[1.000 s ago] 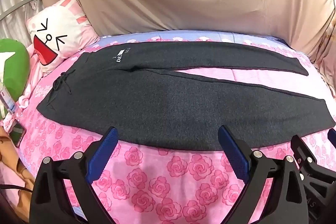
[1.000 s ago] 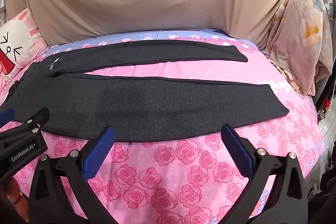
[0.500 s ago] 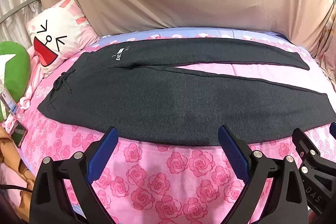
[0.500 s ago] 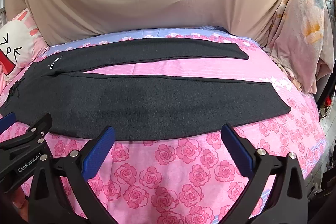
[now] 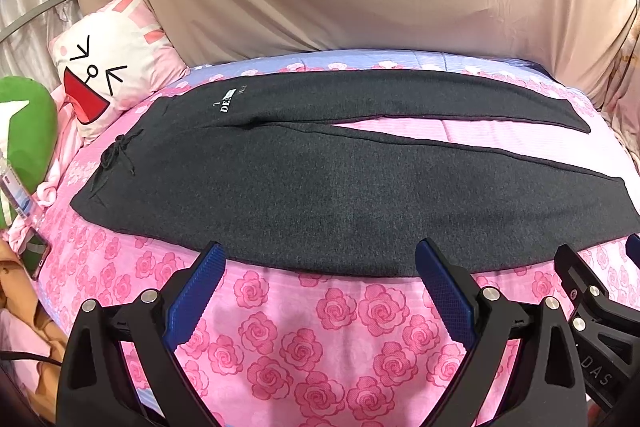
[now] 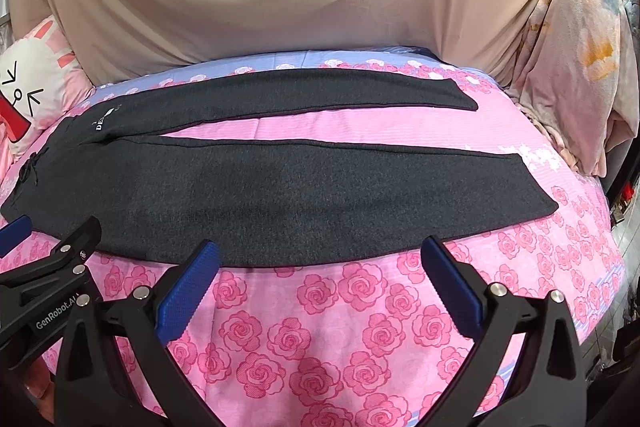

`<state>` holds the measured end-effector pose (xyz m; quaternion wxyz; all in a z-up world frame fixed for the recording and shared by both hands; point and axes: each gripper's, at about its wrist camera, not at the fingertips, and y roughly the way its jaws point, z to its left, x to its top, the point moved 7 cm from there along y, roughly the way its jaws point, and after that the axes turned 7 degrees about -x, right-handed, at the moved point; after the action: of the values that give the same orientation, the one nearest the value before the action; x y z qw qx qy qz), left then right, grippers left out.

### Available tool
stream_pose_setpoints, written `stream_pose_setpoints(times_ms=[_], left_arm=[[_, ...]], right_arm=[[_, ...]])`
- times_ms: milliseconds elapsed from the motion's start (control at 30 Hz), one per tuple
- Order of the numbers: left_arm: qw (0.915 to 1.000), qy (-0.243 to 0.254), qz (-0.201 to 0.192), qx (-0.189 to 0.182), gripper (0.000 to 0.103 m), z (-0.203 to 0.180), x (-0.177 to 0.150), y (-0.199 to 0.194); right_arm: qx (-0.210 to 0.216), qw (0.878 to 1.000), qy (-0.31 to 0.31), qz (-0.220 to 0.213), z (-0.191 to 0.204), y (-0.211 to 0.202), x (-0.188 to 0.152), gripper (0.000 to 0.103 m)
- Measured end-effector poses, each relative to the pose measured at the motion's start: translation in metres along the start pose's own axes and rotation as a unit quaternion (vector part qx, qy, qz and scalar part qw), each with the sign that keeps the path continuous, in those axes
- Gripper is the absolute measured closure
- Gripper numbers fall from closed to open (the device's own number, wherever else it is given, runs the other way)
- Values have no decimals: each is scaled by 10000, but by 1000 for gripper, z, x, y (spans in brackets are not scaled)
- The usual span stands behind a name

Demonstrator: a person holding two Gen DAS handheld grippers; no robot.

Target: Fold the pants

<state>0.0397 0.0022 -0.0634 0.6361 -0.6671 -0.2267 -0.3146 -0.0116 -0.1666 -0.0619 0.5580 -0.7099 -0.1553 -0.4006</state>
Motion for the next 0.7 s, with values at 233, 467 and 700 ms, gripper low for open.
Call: stream_pose_setpoints(times_ms=[233,467,700], left_arm=[[10000,5,31,21,9,0,-1,1],[10000,5,29,56,9,-1,0,3],[10000,18,50,50,9,-1,-1,4]], right_arm=[[53,10000,-30,53,3,2,-3,5],[51,10000,-23,60,3,4,-3,5],[65,9999,-49,77,5,4,-2,5]])
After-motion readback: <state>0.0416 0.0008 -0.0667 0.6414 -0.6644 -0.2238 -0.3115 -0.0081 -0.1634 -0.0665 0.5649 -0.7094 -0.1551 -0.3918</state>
